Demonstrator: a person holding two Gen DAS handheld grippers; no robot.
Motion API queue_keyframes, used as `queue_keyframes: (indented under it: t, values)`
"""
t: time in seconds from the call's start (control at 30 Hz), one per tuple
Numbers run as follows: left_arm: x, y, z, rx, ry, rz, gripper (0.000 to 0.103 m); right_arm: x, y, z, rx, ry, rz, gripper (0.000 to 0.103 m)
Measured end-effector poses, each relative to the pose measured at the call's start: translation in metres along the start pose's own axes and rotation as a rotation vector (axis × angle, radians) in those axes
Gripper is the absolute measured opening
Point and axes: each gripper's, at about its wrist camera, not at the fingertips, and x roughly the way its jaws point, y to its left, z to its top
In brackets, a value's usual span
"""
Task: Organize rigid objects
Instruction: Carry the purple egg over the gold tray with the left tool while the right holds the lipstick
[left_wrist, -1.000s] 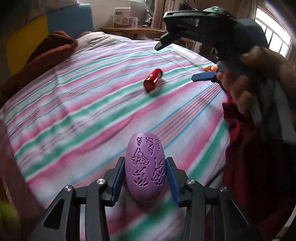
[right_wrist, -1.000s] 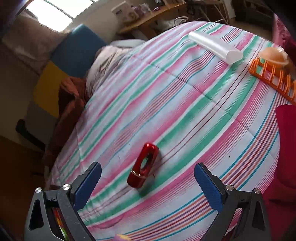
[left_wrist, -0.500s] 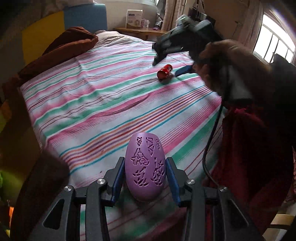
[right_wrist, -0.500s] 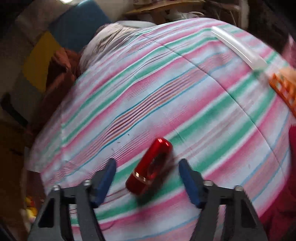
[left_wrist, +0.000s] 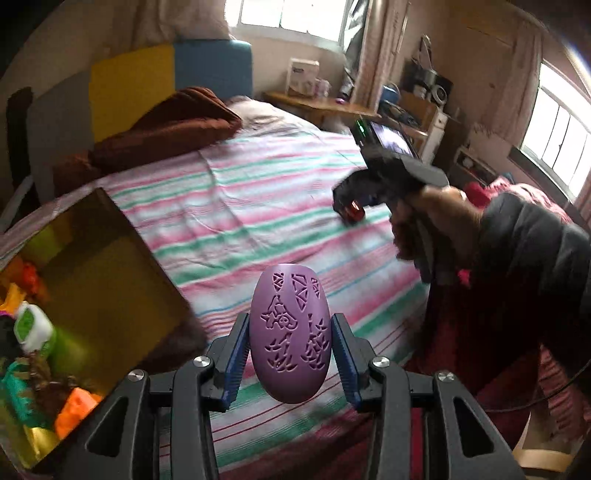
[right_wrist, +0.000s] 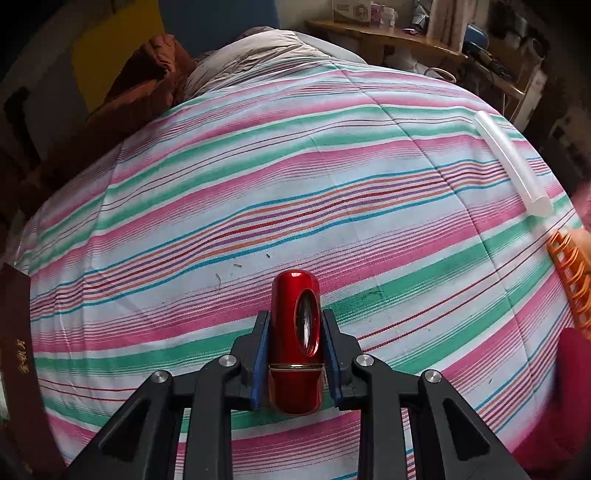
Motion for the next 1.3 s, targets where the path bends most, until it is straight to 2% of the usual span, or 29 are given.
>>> queue_keyframes:
  t: [0.13, 0.4, 0.63, 0.8, 1.1, 1.3]
  values:
    - [-0.011, 0.01, 0.004, -0.027, -0.021, 0.032, 0.043, 0.005, 0.008, 0.004, -0.001, -0.009, -0.012, 0.027]
    - [-0.034, 0.03, 0.002, -0.091, -0.051, 0.101, 0.043, 0.008, 0.024, 0.005, -0.102, -0.026, -0.083, 0.026]
    - [-0.043, 0.05, -0.004, -0.147, -0.06, 0.138, 0.043, 0.009, 0.018, 0.005, -0.08, -0.025, -0.066, 0.027]
    - [-0.05, 0.062, -0.008, -0.177, -0.069, 0.165, 0.043, 0.007, 0.024, 0.0, -0.123, -0.035, -0.092, 0.027]
    - [-0.056, 0.079, -0.015, -0.234, -0.068, 0.18, 0.043, 0.011, 0.03, 0.0, -0.188, -0.054, -0.133, 0.026]
    - [-0.059, 0.089, -0.021, -0.263, -0.067, 0.19, 0.043, 0.011, 0.029, 0.001, -0.176, -0.053, -0.129, 0.027]
